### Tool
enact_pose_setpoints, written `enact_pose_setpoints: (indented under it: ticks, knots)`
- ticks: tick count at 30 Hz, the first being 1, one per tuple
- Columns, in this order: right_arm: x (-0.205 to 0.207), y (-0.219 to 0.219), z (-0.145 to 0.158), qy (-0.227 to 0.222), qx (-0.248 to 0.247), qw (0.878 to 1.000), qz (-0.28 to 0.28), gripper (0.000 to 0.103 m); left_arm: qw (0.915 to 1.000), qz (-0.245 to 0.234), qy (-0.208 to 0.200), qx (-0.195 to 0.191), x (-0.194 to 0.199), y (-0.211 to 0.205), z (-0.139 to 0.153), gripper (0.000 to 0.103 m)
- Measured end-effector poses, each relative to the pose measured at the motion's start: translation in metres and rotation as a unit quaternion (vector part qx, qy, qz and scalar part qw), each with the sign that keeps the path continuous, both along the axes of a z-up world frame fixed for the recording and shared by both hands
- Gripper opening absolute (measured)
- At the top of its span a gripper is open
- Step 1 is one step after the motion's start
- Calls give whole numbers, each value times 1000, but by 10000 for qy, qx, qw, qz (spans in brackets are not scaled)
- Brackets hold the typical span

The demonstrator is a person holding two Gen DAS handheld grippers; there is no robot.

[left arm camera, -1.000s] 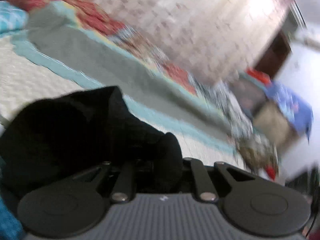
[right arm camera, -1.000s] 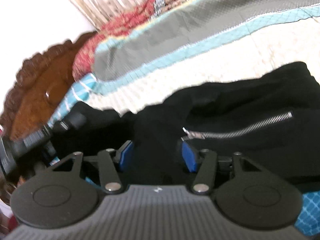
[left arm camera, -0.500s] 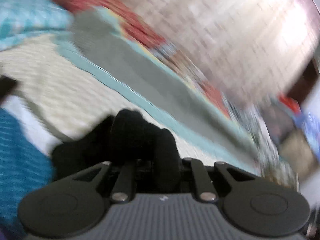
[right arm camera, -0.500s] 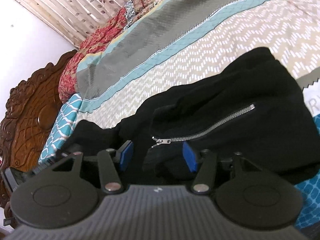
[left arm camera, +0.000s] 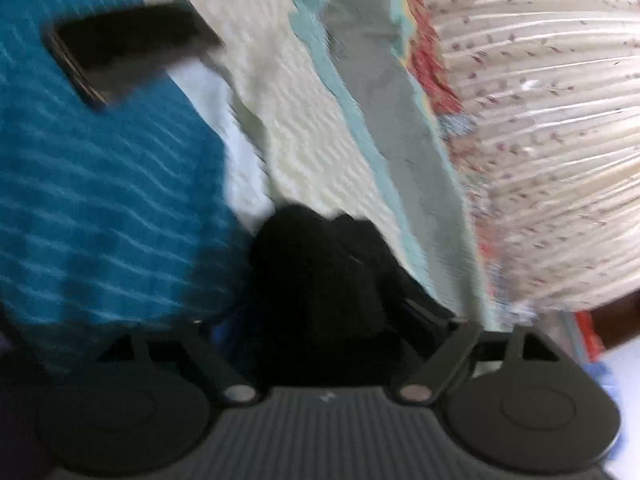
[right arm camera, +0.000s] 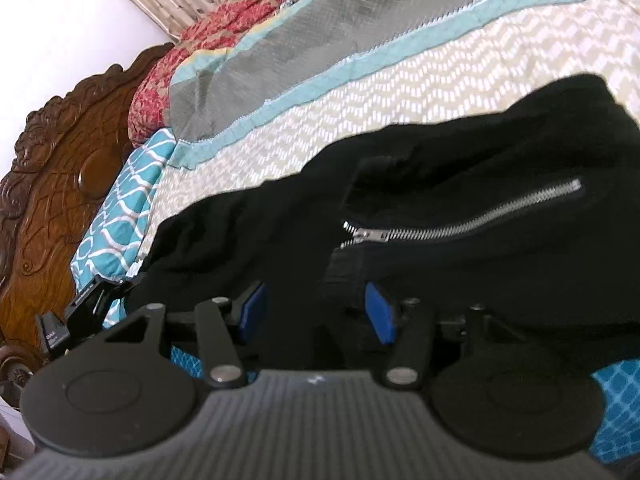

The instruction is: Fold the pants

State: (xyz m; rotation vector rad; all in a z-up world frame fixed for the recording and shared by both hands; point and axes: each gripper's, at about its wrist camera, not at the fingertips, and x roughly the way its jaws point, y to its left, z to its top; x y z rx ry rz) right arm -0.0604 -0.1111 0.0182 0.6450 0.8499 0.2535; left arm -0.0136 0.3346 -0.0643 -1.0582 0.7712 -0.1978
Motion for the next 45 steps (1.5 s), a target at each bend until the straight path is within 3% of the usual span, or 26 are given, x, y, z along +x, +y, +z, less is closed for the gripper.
enact_pose_setpoints:
  ticks: [2, 3, 4, 5, 7, 9, 11, 12, 14, 16, 17, 18, 19, 20, 21, 24, 27, 31, 32, 33, 36, 40, 42, 45]
  knots:
    - [-5, -20, 5, -118, 4, 9994, -322, 58, 9998, -114, -64, -118, 11, -10, -8, 77]
    - [-7, -30, 6, -154, -23, 9986, -500, 58, 9999, -148, -52, -19, 16, -14, -12, 59]
    - [-11, -44, 9, -198, -79, 9970, -748, 58, 9997, -220, -36, 130, 23, -18, -15, 33]
    - [-15, -58, 10, -239, -138, 9948, -981, 58, 9994, -300, -29, 179, 26, -20, -17, 22]
    - [-28, -89, 12, -329, -299, 9863, -1589, 60, 9997, -210, -36, 135, 24, -17, -14, 12]
    - [-39, -114, 9, -326, -443, 9764, -2087, 66, 9988, -35, -196, 443, 14, -17, 4, 11]
    - [-46, -131, 2, -241, -570, 9696, -2366, 67, 9922, 69, -557, 1111, -3, -26, 32, 10]
    - [-49, -137, -3, -172, -625, 9673, -2452, 67, 9816, 162, -816, 1721, -15, -35, 49, 10]
    - [-53, -146, -14, -41, -657, 9648, -2546, 67, 9593, 370, -1122, 2566, -33, -53, 69, 11]
    - [-52, -147, -25, 74, -592, 9653, -2544, 67, 9448, 550, -992, 3075, -39, -67, 65, 12]
    - [-51, -144, -31, 126, -580, 9663, -2503, 67, 9414, 524, -641, 3269, -33, -70, 56, 15]
    - [-49, -143, -36, 186, -588, 9678, -2440, 68, 9445, 435, 20, 3255, -21, -67, 39, 17]
    - [-47, -141, -42, 252, -605, 9693, -2371, 68, 9541, 467, 438, 2926, -17, -58, 28, 19]
    - [-46, -139, -47, 277, -645, 9704, -2311, 69, 9660, 621, 514, 2458, -20, -47, 24, 20]
    - [-45, -134, -45, 243, -729, 9711, -2260, 71, 9721, 684, 479, 2193, -25, -38, 27, 23]
    - [-49, -132, -38, 159, -854, 9744, -2075, 73, 9636, 816, 398, 2513, -42, -27, 55, 41]
    - [-51, -135, -38, 145, -664, 9748, -2123, 73, 9636, 1214, 91, 2379, -66, -16, 78, 41]
    - [-51, -135, -45, 149, -467, 9764, -2101, 73, 9524, 1551, -255, 2614, -73, -21, 112, 39]
    - [-49, -130, -43, 164, -511, 9780, -2014, 63, 9514, 1525, -371, 2648, -72, -26, 120, 39]
    - [-45, -125, -43, 216, -517, 9815, -1831, 27, 9520, 1456, -494, 2649, -66, -31, 126, 39]
    - [-44, -115, -30, 149, -570, 9825, -1769, 20, 9580, 816, -870, 2608, -51, -62, 144, 40]
    - [-48, -91, 6, -468, -568, 9875, -1392, 19, 9670, -972, -1135, 2061, -14, -133, 145, 53]
    - [-47, -73, 20, -717, -631, 9896, -1072, 19, 9607, -1891, -1043, 1745, 5, -174, 137, 54]
    - [-45, -37, 30, -935, -1073, 9884, -541, 19, 9320, -3061, -896, 1720, 26, -242, 127, 59]
